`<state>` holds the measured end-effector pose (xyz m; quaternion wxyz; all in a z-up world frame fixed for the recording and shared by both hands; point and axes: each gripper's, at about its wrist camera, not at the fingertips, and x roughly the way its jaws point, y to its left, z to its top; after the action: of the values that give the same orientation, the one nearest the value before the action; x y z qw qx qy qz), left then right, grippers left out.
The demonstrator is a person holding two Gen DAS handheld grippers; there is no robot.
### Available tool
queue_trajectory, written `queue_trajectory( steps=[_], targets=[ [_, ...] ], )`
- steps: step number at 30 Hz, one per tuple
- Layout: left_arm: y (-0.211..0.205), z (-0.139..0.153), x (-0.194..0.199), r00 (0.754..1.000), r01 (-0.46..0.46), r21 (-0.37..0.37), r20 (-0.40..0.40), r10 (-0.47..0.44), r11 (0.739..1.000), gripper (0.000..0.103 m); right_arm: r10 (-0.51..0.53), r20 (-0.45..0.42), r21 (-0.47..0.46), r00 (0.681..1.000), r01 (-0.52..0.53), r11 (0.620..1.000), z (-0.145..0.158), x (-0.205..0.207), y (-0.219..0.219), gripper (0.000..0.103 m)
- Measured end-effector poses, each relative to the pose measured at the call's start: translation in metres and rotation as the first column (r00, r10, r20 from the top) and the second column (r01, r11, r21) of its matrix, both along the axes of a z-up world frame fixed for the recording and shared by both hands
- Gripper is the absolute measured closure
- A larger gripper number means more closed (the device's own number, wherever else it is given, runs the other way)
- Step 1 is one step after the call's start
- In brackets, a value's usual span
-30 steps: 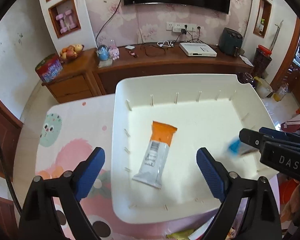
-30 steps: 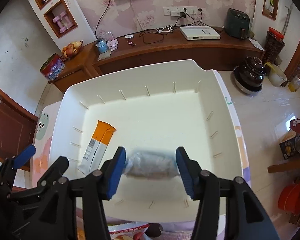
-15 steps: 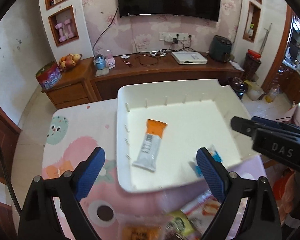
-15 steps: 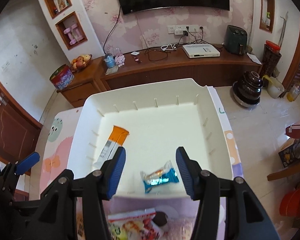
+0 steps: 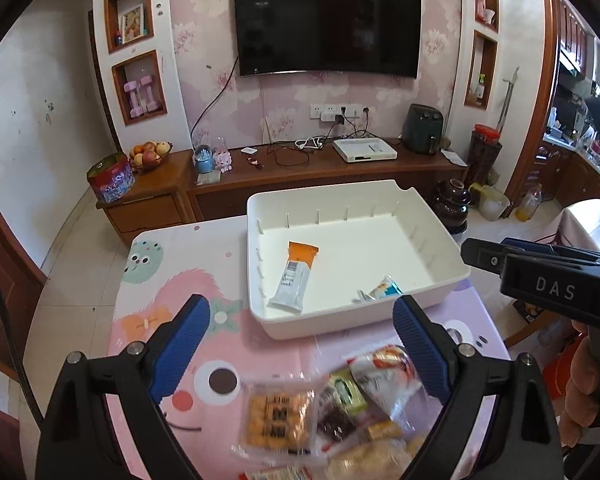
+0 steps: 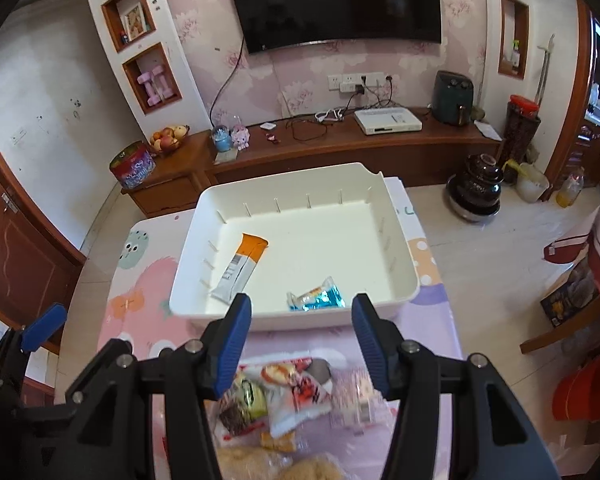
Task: Organize snacks
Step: 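Withdraw both tools from the box back toward the snack pile, then grasp the brown chocolate pack with the left tool while the right tool grasps a clear nut bag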
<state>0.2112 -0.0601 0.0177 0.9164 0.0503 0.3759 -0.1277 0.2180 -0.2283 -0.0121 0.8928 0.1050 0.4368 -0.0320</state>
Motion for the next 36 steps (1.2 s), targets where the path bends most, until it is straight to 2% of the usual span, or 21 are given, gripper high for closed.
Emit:
queue_trajectory(
  steps=[5,8,16,19,23,27,31,36],
  targets=[
    [0.009,0.011,-0.039,1.0,-0.009,0.011,-0.01,0.009,1.0,0.01,0.031,0.034,-0.011,0.999,-0.031,0.999,0.017,-0.044,0.008,0.05],
    [0.015,0.015,-0.062,1.0,-0.014,0.026,-0.001,0.014,1.0,0.01,0.044,0.067,-0.058,0.997,-0.04,0.998,0.027,-0.075,0.015,0.05],
    [0.033,0.023,-0.124,1.0,0.011,-0.011,0.01,-0.011,1.0,0.01,0.05,0.158,-0.109,0.986,-0.032,0.993,0.051,-0.157,0.022,0.046],
    [0.042,0.019,-0.147,1.0,0.018,-0.013,0.016,-0.017,1.0,0.01,0.055,0.16,-0.145,0.986,-0.032,0.989,0.05,-0.179,0.026,0.043],
    [0.046,0.01,-0.17,0.999,0.021,0.01,0.034,-0.022,1.0,0.009,0.05,0.128,-0.149,0.991,-0.031,0.988,0.036,-0.202,0.026,0.04],
    [0.048,-0.007,-0.188,0.998,0.045,0.037,0.03,-0.046,0.998,0.008,-0.002,0.064,-0.127,0.998,0.01,0.992,0.01,-0.214,0.014,0.04],
    [0.048,-0.034,-0.2,0.998,0.064,0.064,-0.013,-0.064,0.996,0.008,-0.053,0.005,-0.07,0.999,0.053,0.996,-0.023,-0.227,-0.007,0.04],
    [0.053,-0.078,-0.203,0.993,0.079,0.091,-0.1,-0.069,0.993,0.008,-0.09,-0.068,-0.085,0.994,0.084,0.993,-0.062,-0.236,-0.02,0.04]
  ],
)
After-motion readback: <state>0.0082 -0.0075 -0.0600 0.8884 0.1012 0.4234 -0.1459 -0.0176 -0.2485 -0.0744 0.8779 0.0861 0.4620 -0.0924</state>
